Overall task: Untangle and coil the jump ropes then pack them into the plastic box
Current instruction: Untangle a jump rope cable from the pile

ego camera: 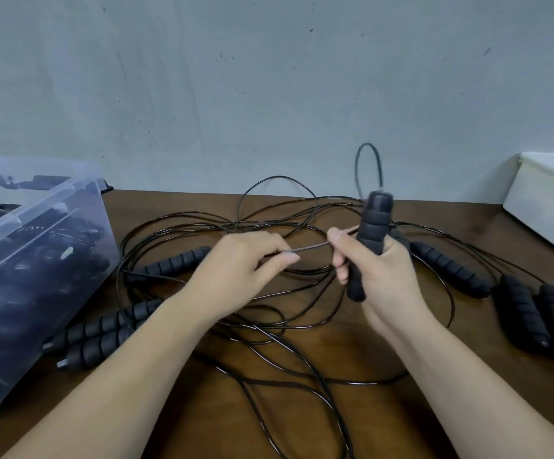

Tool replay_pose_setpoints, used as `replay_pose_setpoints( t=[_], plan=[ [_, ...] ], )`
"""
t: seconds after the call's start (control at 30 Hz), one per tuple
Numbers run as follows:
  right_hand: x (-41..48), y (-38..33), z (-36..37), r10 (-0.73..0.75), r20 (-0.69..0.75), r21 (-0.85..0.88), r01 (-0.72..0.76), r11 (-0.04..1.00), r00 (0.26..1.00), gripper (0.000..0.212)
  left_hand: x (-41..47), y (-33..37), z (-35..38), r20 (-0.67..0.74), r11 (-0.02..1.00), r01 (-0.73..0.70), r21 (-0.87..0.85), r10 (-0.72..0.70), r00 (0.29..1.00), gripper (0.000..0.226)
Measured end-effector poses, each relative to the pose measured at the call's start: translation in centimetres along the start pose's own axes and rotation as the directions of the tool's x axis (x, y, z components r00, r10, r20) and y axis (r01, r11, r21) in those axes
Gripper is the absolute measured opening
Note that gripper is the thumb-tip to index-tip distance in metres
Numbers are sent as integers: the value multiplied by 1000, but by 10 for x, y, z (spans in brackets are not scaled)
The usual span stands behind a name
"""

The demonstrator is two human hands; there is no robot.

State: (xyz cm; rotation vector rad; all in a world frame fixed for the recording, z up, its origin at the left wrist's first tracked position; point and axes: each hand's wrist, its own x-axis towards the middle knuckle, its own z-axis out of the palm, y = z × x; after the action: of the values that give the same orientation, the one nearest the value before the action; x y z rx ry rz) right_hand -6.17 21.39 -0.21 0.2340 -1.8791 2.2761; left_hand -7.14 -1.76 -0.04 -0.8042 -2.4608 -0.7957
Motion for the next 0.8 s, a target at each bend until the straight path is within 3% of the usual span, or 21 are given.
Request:
replay_pose_setpoints(
  t=[0.1,0.2,0.4,0.57,0.67,0.8],
  plan=[
    [10,-11,-12,28,-101,170,-10,985,995,16,1,-15,-16,-114,995,99,28,-95,989,17],
    [12,-12,-14,38,-88,217,-18,976,995,14,1,-22,-17,-140,992,124,33,-119,983,17],
    [-2,3,6,38,30,129,-41,991,999,35,0,-3,-6,-82,998,46,52,-42,996,25],
    [-7,14,12,9,85,22,-11,1000,996,17,-1,7,11,1,999,-12,35,12,1000,30],
    [-6,7,11,10,38,95,-14,995,999,10,-2,8,10,-53,996,84,-3,-84,995,29],
    [-6,1,9,-2,32,116,-2,993,999,11,-1,-2,4,-129,974,217,68,-207,970,26]
  ],
)
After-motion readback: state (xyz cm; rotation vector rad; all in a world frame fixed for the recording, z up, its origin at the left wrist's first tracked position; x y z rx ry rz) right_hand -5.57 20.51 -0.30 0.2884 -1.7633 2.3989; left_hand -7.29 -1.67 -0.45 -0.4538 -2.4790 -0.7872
